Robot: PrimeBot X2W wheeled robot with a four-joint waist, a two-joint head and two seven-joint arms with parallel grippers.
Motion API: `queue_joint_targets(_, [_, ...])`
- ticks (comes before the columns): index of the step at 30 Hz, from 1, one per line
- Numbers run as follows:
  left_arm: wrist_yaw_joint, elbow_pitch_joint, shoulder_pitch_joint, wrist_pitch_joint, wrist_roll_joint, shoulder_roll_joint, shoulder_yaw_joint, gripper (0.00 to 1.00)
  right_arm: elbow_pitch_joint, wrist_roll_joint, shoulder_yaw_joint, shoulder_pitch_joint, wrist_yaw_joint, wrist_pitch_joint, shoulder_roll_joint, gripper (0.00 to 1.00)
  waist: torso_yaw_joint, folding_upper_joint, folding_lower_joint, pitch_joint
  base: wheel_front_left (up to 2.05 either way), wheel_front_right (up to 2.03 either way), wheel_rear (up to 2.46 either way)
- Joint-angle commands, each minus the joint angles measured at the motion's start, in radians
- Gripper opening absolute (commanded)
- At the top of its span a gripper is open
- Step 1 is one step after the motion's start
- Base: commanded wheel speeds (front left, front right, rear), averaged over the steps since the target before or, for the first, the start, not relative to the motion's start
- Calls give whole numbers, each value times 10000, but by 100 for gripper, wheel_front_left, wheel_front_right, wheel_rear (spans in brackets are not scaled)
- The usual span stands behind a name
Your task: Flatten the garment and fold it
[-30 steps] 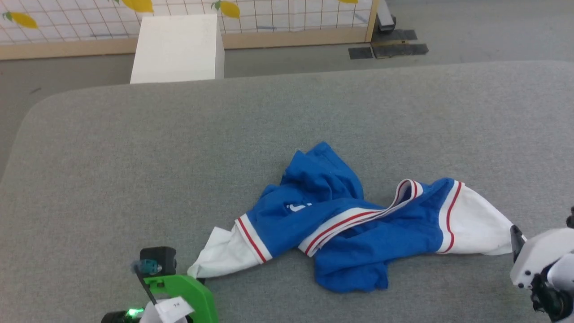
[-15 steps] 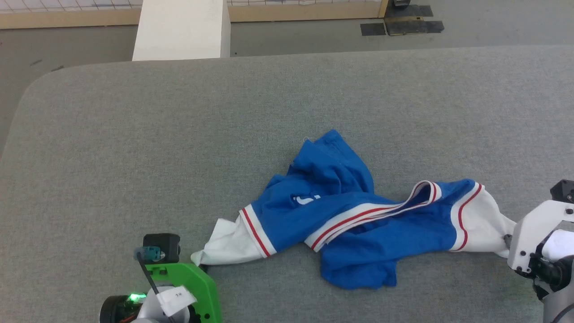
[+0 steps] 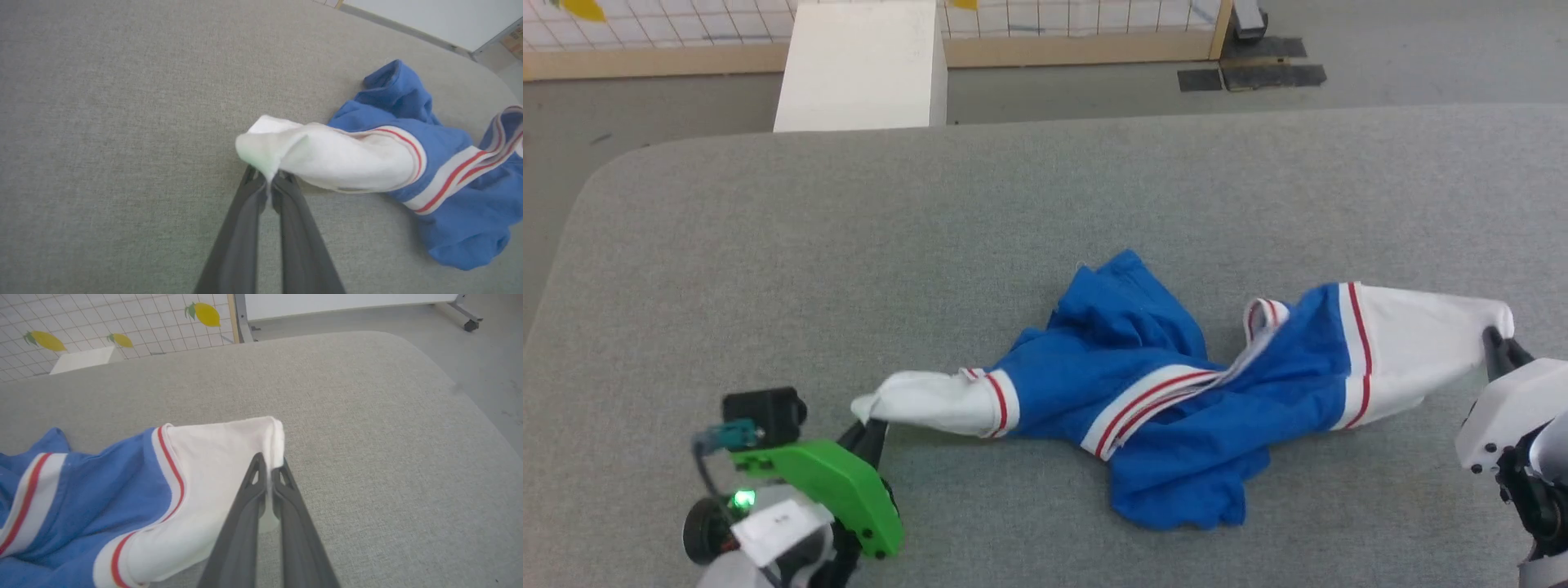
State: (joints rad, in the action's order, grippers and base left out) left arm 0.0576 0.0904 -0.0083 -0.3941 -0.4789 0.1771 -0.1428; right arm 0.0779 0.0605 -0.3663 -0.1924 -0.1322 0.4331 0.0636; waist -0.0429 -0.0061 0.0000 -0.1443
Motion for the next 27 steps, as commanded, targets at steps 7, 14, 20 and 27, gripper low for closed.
queue_joint_targets(7, [-635,1031,-1721,-444,-922,644,736,0,-1481,264,763,-425,15,-250,669,0,-247,61,0,381,0,0,0])
queue_joint_targets(14, [-550,955,-4842,-1231,-1759,846,1288,0,-1684,802,1985,-3369,15,970,1668,0,-519,61,0,-475,0,0,0])
queue_joint_targets(20, [-309,-98,-7941,-1148,-1478,958,1360,0,-753,960,2791,-6568,15,1180,1946,0,-691,61,0,-1975,0,0,0])
queue_joint_targets(27, [-12,-1528,-11532,466,-632,1107,1710,0,399,488,3455,-10003,15,352,1992,0,-914,61,0,-3654,0,0,0])
